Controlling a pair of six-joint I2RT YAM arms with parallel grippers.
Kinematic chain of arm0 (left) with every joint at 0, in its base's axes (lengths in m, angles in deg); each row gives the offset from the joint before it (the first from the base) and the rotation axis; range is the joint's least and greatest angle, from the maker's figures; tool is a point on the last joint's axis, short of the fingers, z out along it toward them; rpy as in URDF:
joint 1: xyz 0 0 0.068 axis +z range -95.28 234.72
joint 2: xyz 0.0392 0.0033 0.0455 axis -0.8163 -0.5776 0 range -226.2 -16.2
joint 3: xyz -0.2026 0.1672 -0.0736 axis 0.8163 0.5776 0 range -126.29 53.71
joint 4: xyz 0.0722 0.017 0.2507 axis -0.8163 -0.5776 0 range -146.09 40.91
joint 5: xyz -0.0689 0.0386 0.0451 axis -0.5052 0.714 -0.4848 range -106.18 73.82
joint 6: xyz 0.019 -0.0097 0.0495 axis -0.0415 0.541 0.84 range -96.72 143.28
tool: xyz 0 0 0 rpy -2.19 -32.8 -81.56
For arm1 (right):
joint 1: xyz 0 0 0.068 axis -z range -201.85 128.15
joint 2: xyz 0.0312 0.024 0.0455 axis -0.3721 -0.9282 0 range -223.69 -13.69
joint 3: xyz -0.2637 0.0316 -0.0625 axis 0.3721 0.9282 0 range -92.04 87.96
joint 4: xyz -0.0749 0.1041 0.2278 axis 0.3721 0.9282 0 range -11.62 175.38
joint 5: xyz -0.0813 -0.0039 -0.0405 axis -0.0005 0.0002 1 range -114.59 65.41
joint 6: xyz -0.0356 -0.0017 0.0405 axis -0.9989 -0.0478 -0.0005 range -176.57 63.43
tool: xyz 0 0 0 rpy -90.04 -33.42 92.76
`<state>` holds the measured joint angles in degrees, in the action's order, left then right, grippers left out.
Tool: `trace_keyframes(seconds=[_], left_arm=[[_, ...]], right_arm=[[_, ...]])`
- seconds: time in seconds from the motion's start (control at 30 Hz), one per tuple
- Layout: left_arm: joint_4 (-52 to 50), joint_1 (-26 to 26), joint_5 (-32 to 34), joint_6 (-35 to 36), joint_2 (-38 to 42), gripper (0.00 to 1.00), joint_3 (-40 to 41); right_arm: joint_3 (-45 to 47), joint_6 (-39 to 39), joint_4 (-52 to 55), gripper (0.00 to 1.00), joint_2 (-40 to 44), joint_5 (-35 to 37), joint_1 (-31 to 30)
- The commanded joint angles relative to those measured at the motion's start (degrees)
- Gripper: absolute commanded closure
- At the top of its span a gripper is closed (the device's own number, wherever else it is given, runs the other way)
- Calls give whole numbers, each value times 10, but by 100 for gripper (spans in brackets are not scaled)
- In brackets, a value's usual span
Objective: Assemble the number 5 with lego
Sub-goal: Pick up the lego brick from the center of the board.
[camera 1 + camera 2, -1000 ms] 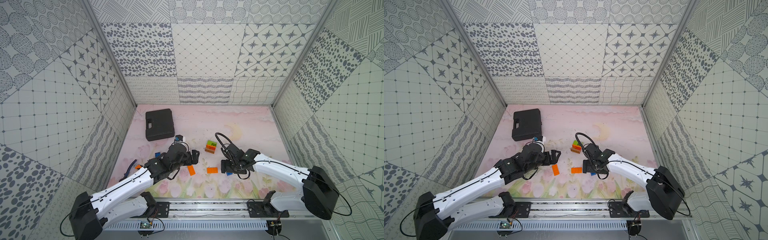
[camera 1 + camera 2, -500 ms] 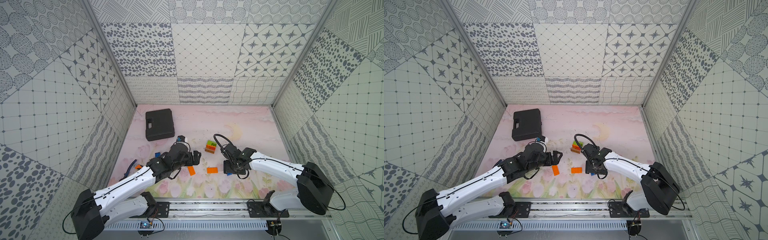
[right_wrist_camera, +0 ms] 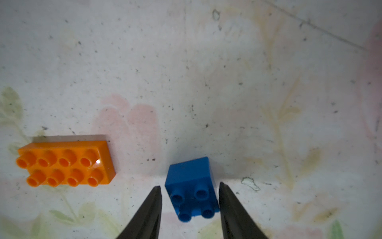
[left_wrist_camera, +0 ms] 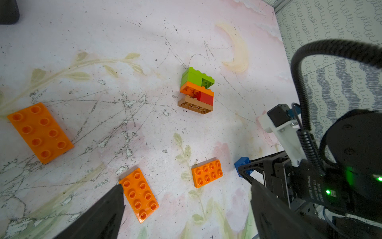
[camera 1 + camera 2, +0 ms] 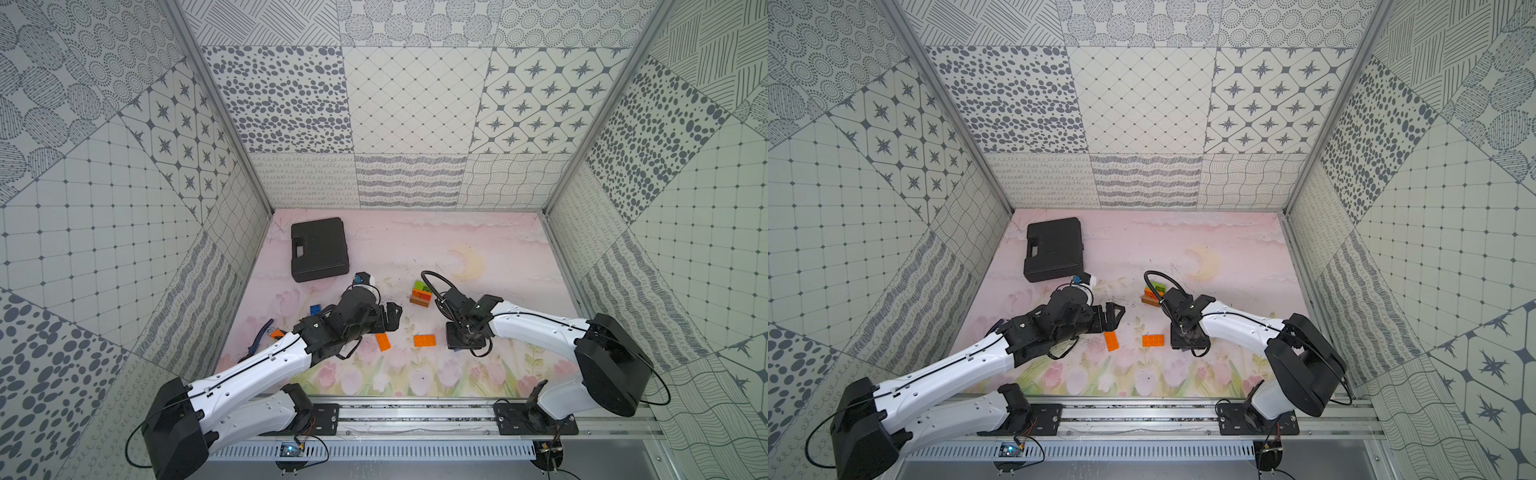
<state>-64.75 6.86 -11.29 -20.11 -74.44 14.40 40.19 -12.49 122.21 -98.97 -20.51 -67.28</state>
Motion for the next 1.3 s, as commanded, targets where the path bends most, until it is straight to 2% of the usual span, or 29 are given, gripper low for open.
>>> trace_keyframes(seconds=[0.0,0.1,0.23,0.5,0.77,1.03,1.27], left_arm=[[20,3,-4,-3,-2,1,3],[21,2,-6,-3,-3,1,4],[22,2,-6,-3,-5,1,3],[22,2,-8,-2,-6,1,4],[21,2,-9,-1,-8,1,5],[27,2,-17,0,-20,1,7],[23,2,-17,0,-22,1,11]], right_arm=[[-14,-8,-10,56,-10,1,-4],[-12,-8,-11,62,-9,2,-3],[-15,-9,-4,59,-14,4,-3],[-14,-9,-11,59,-18,3,-3],[-21,-6,-3,68,-8,9,-3],[-39,28,-12,68,25,-10,-17],[-74,47,-22,68,-2,-24,-43]])
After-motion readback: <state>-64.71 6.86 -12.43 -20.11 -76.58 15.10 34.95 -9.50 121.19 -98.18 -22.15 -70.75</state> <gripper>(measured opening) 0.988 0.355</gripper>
